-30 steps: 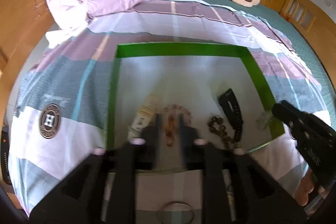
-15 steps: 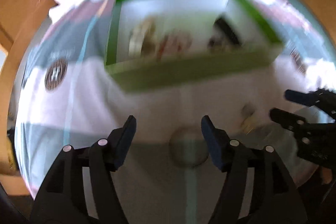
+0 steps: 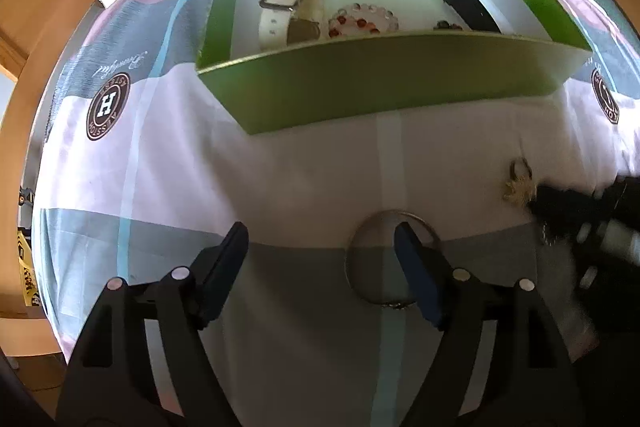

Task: Organize jewelry
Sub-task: 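Carry the pendant and red bracelet into the green box and release both, then grasp the silver bangle with the left gripper while the right grasps the gold flower charm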

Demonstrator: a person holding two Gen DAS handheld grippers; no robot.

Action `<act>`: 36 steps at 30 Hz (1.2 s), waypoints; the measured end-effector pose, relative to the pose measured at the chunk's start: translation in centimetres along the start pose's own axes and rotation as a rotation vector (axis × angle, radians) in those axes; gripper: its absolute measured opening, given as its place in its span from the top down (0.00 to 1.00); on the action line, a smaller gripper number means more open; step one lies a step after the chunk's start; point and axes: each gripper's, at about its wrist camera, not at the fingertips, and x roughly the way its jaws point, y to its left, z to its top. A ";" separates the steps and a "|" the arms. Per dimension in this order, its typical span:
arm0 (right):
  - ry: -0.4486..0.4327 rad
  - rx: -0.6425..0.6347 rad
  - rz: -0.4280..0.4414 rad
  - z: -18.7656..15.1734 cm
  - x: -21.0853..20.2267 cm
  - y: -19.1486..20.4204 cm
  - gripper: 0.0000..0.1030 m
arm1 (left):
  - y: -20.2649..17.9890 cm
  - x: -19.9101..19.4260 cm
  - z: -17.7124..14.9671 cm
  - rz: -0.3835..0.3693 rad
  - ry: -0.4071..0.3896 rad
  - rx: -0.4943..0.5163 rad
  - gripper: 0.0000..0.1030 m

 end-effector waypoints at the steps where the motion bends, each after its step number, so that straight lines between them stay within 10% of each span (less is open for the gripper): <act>1: -0.011 0.029 -0.011 0.2 -0.2 -0.6 0.91 | -0.2 0.0 -0.1 -0.006 0.004 0.008 0.26; 6: 0.007 0.200 0.001 1.0 -0.2 -4.3 0.87 | -2.2 0.3 -0.8 -0.009 0.020 0.083 0.24; 10: 0.017 0.162 0.071 0.8 -0.2 -3.2 0.59 | -3.3 0.8 -1.3 0.015 0.037 0.116 0.23; 21: 0.007 -0.054 0.022 0.2 1.3 1.6 0.59 | -3.8 1.0 -1.4 0.018 0.050 0.103 0.22; 29: 0.016 -0.074 -0.005 0.5 1.9 2.0 0.81 | -2.8 1.2 -0.9 0.024 0.049 0.100 0.22; 36: -0.058 0.017 -0.005 1.4 0.3 -0.3 0.81 | -2.4 0.6 -0.9 -0.006 0.035 0.097 0.43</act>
